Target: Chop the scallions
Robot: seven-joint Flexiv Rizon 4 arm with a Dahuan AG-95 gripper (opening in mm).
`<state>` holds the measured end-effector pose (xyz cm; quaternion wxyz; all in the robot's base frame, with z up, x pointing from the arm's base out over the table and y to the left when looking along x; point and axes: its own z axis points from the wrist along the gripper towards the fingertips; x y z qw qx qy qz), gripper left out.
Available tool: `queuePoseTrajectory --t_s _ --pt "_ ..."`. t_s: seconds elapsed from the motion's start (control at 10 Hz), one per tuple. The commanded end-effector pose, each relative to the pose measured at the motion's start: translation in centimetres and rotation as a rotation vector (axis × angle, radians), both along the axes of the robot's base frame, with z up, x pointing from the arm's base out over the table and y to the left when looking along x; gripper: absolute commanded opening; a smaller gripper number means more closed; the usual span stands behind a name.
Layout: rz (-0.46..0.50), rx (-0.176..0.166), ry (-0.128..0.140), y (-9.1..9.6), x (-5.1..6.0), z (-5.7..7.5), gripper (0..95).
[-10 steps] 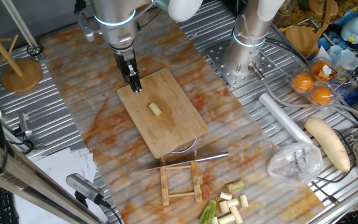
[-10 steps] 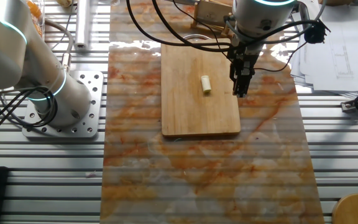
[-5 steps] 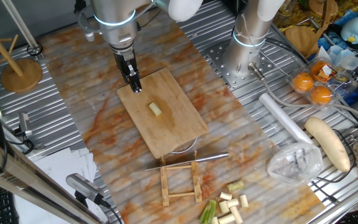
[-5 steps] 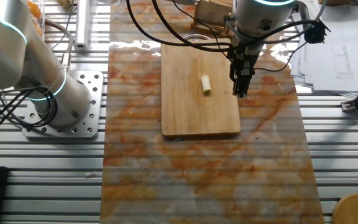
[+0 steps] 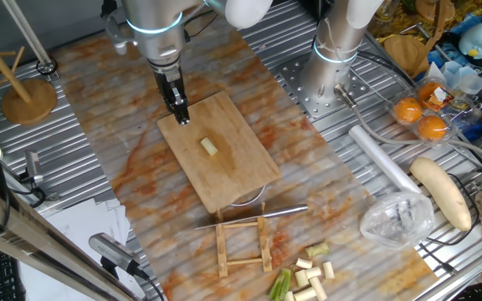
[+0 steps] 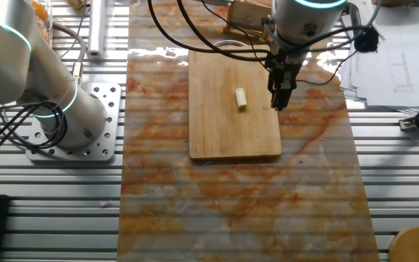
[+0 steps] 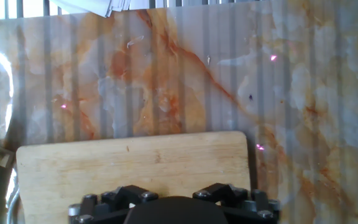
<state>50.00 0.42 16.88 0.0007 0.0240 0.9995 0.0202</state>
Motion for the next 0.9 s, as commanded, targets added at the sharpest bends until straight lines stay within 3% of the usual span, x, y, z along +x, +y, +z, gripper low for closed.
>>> queuePoseTrajectory --t_s 0.1,0.4,0.6,0.7,0.9 --pt "-0.022 0.018 0.001 0.1 0.0 0.0 0.0" --pt "-0.031 0.016 0.001 1.4 -0.1 -0.1 0.0" --pt "-0.074 0.005 0.009 4.2 0.0 0.0 0.0" --pt "-0.101 0.004 0.032 5.3 0.9 0.6 0.0" --pt "-0.128 -0.003 0.052 6.6 2.0 1.1 0.0"
